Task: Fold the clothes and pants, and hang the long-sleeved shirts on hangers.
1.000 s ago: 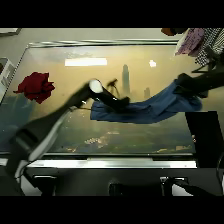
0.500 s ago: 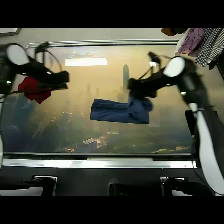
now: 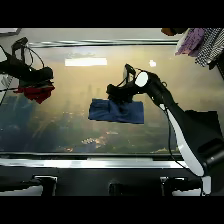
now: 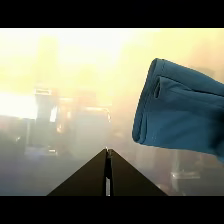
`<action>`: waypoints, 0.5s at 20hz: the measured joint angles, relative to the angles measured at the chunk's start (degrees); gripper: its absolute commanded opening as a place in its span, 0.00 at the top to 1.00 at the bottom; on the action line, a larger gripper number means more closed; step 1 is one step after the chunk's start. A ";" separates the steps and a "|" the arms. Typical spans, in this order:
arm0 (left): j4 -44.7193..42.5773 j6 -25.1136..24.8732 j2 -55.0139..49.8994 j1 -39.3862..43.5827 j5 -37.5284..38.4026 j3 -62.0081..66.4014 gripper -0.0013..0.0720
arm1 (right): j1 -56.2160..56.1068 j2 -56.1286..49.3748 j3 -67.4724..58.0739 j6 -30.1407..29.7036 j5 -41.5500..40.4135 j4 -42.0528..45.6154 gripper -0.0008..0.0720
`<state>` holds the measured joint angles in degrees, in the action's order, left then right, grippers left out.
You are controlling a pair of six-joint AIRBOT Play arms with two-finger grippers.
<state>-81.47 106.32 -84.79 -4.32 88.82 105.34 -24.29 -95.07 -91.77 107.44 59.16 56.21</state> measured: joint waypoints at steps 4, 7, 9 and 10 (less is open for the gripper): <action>-0.07 0.02 -0.09 -0.15 -0.02 -0.11 0.96 | -0.17 1.38 0.00 -5.81 -2.12 -8.74 0.35; -0.15 0.13 -0.22 -0.22 -0.26 -0.17 0.96 | 1.84 5.92 0.00 -8.79 -2.10 -11.69 0.33; -0.13 0.15 -0.22 -0.22 -0.26 -0.15 0.96 | 5.99 9.51 0.00 -9.81 -0.28 -10.80 0.33; -0.13 0.15 -0.26 -0.24 -0.26 -0.17 0.96 | 8.85 11.06 -0.02 -10.03 1.11 -9.68 0.33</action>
<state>-81.60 106.48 -85.06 -4.56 88.55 105.16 -15.44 -84.01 -91.79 97.41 60.27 46.52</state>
